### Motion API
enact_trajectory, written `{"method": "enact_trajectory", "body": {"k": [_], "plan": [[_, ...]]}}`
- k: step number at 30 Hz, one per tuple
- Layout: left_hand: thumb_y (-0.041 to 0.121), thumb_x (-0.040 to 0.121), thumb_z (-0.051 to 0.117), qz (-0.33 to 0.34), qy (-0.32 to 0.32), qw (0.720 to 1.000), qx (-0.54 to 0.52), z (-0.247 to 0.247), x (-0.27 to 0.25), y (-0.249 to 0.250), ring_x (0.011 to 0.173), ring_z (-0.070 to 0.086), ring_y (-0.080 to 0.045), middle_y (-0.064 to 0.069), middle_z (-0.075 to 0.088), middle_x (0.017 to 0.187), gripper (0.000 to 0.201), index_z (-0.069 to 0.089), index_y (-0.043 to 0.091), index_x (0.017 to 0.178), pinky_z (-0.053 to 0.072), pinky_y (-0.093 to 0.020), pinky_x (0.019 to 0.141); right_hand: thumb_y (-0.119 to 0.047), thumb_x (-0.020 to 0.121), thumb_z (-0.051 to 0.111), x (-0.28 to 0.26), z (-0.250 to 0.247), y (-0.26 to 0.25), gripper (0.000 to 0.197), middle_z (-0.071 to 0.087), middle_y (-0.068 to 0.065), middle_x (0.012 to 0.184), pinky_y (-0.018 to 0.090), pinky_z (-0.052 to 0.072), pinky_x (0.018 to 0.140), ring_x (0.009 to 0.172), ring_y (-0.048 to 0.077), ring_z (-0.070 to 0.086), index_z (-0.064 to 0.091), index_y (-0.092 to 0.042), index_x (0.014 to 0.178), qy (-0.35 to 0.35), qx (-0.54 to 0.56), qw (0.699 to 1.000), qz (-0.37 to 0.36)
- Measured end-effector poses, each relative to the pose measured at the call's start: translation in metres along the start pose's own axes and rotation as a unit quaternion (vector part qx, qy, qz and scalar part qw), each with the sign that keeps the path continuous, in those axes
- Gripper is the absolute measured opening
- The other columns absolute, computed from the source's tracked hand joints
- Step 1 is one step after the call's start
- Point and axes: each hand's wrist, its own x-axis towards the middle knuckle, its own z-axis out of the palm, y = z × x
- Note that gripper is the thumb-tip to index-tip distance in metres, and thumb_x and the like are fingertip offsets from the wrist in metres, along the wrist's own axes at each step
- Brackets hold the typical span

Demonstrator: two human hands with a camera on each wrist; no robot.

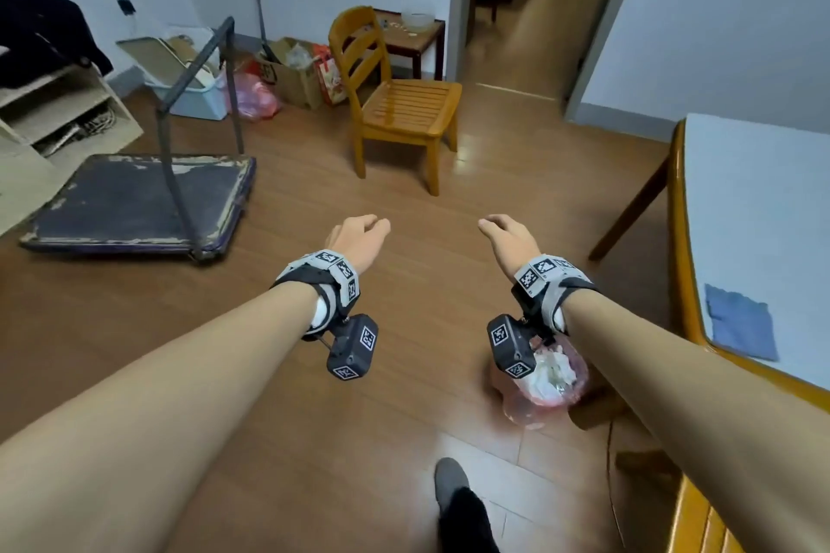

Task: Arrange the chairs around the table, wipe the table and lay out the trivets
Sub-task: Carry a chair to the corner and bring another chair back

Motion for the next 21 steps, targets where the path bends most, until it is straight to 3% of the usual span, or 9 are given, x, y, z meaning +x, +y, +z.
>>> {"method": "enact_trajectory", "body": {"k": [12,21], "plan": [[0.049,0.09,0.044,-0.048,0.042,0.997,-0.04,-0.079,0.191,-0.001,0.136,0.038,-0.023,0.004,0.048,0.145,0.055,0.05,0.026,0.14,0.029,-0.039,0.113,-0.041,0.097,0.047,0.198,0.073,-0.118,0.043,0.054,0.006,0.138,0.029,0.032,0.093,0.126,0.026,0.047,0.055,-0.018,0.132,-0.064,-0.005,0.997,-0.034],[0.049,0.089,0.045,-0.043,0.031,0.996,-0.065,-0.181,0.403,-0.025,0.135,0.039,-0.026,-0.001,0.048,0.145,0.055,0.051,0.027,0.139,0.029,-0.043,0.113,-0.042,0.095,0.049,0.364,0.16,-0.227,0.045,0.056,0.004,0.134,0.027,0.035,0.095,0.123,0.025,0.05,0.055,-0.017,0.133,-0.044,-0.004,0.999,-0.013]]}}
